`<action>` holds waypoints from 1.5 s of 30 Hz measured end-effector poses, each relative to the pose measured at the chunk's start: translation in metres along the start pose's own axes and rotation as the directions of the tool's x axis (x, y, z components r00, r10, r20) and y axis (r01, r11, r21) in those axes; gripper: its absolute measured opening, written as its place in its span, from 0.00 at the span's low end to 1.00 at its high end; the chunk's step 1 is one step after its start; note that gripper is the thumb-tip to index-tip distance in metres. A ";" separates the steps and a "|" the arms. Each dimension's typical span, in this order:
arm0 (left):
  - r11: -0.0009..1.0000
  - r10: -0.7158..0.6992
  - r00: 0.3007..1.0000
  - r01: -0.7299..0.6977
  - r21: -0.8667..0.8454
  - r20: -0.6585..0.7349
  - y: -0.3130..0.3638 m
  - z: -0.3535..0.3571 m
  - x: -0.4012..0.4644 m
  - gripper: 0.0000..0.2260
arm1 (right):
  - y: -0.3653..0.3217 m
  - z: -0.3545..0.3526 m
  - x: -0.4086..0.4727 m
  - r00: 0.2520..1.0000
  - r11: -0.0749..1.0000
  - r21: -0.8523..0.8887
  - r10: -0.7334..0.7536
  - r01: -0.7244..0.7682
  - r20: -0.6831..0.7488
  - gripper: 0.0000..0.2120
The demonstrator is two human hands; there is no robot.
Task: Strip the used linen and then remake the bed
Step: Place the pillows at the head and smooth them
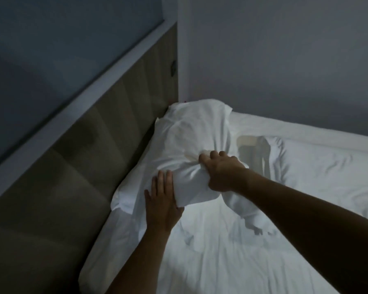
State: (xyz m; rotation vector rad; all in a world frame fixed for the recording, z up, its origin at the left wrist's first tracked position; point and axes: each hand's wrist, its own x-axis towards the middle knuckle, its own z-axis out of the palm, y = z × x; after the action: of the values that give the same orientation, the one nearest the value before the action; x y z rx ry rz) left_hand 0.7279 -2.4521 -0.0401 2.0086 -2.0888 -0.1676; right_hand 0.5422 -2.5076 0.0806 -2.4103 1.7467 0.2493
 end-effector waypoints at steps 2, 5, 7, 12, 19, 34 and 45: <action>0.999 0.022 0.998 -0.024 -0.031 -0.061 0.038 -0.022 -0.020 0.44 | 0.026 -0.028 -0.032 0.999 0.999 0.024 -0.047 0.047 -0.009 0.31; 0.993 0.118 0.983 -0.121 -0.012 -0.140 0.088 -0.067 -0.041 0.43 | 0.069 -0.069 -0.084 0.994 0.986 0.131 -0.107 0.103 0.022 0.29; 0.987 0.159 0.958 -0.157 0.027 -0.239 0.126 -0.105 -0.050 0.36 | 0.099 -0.095 -0.120 0.986 0.962 0.237 -0.152 0.133 0.063 0.26; 0.982 0.153 0.949 -0.113 0.154 -0.275 0.241 -0.201 -0.074 0.21 | 0.178 -0.153 -0.217 0.990 0.889 0.438 -0.143 0.130 -0.003 0.25; 0.894 0.331 0.939 -0.281 0.348 -0.093 0.403 -0.304 -0.080 0.09 | 0.293 -0.218 -0.308 0.999 0.831 0.554 -0.028 0.047 -0.043 0.22; 0.784 0.445 0.884 -0.309 0.539 -0.141 0.683 -0.387 -0.215 0.15 | 0.475 -0.275 -0.554 0.977 0.788 0.602 0.002 0.131 -0.214 0.25; 0.846 0.491 0.869 -0.456 0.276 -0.069 0.872 -0.290 -0.263 0.13 | 0.631 -0.251 -0.712 0.969 0.887 0.431 0.228 -0.168 -0.093 0.16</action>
State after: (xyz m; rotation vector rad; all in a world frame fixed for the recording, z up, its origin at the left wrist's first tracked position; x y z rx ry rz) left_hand -0.0372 -2.1233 0.4303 1.4891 -2.5367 0.3331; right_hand -0.2647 -2.0989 0.4669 -1.9842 1.8754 -0.2615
